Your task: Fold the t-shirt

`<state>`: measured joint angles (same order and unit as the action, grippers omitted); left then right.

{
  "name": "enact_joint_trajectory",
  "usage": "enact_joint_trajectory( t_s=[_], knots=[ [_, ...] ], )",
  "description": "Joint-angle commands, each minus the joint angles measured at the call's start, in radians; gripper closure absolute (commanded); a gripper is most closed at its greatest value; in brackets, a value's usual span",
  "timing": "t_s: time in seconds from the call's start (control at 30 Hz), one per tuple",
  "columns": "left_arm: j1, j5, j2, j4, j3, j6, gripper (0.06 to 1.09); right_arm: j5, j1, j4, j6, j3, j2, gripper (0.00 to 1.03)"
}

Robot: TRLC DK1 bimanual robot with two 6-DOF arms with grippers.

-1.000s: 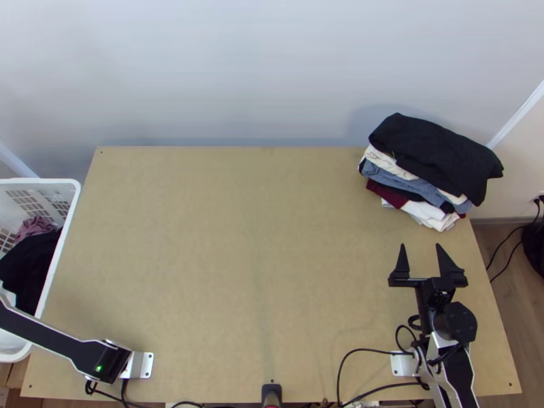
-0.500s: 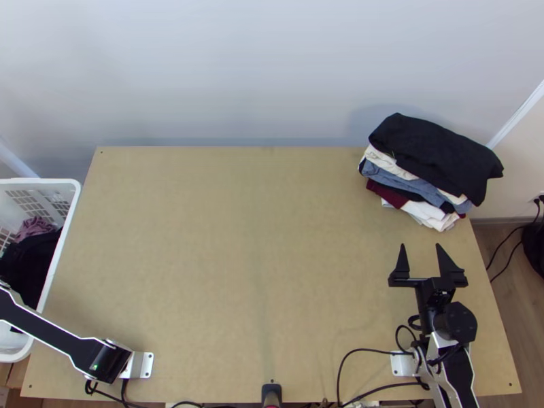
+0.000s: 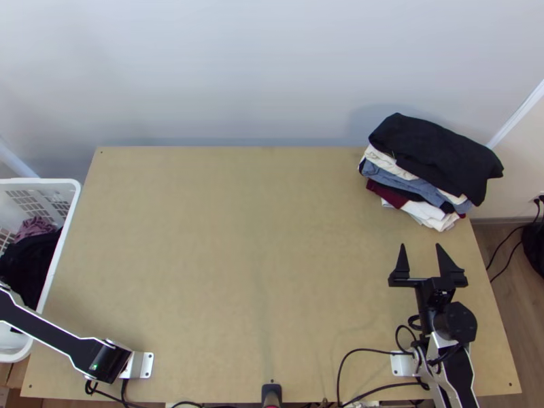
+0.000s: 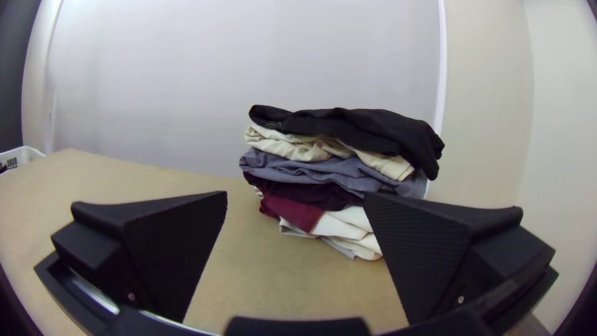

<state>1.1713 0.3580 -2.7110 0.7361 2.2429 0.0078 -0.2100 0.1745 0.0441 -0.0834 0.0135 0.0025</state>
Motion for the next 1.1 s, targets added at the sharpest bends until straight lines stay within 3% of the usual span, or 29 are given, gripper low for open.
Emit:
enact_joint_trajectory(
  t_s=[0.0, 0.5, 0.87, 1.07],
  knots=[
    [0.025, 0.038, 0.175, 0.029, -0.016, -0.005, 1.05, -0.003, -0.003, -0.007, -0.015, -0.010, -0.004, 0.04],
    [0.031, 0.105, 0.743, 0.045, -0.017, -0.114, 1.05, -0.003, -0.003, -0.009, -0.015, -0.010, -0.004, 0.04],
    [0.036, 0.119, 1.025, -0.132, -0.017, -0.266, 1.05, -0.003, -0.003, -0.007, -0.015, -0.010, -0.004, 0.04],
    [0.034, 0.119, 1.076, -0.162, -0.023, -0.292, 1.05, -0.003, -0.003, -0.009, -0.015, -0.010, -0.004, 0.04]
  ],
)
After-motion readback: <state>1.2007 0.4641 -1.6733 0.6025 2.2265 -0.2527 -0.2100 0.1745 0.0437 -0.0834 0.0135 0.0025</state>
